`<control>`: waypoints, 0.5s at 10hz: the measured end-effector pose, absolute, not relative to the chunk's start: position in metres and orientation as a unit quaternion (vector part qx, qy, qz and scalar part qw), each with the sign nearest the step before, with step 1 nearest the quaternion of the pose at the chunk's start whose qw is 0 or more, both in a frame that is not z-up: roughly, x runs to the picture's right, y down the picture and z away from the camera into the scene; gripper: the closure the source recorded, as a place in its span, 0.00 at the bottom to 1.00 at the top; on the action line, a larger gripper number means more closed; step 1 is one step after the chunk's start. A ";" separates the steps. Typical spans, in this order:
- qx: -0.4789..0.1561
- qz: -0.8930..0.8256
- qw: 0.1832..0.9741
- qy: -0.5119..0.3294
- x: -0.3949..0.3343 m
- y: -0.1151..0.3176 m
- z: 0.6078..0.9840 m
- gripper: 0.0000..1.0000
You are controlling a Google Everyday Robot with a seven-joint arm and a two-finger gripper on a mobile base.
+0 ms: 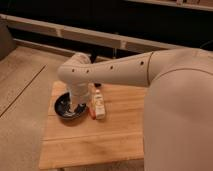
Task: Place the ceramic cup over the eraser
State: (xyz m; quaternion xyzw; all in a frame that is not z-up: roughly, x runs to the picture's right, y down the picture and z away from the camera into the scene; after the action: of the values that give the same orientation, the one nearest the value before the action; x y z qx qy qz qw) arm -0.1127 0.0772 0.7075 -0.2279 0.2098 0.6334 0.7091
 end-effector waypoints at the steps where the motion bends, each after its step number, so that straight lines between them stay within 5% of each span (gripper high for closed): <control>1: -0.213 0.627 0.726 0.187 -0.122 0.060 0.710 0.35; 5: -0.185 0.583 0.789 0.059 -0.173 -0.007 0.704 0.35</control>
State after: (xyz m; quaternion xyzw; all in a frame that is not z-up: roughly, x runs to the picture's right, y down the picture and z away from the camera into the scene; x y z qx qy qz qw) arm -0.1732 -0.0068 0.7040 -0.1854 0.0590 0.5828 0.7890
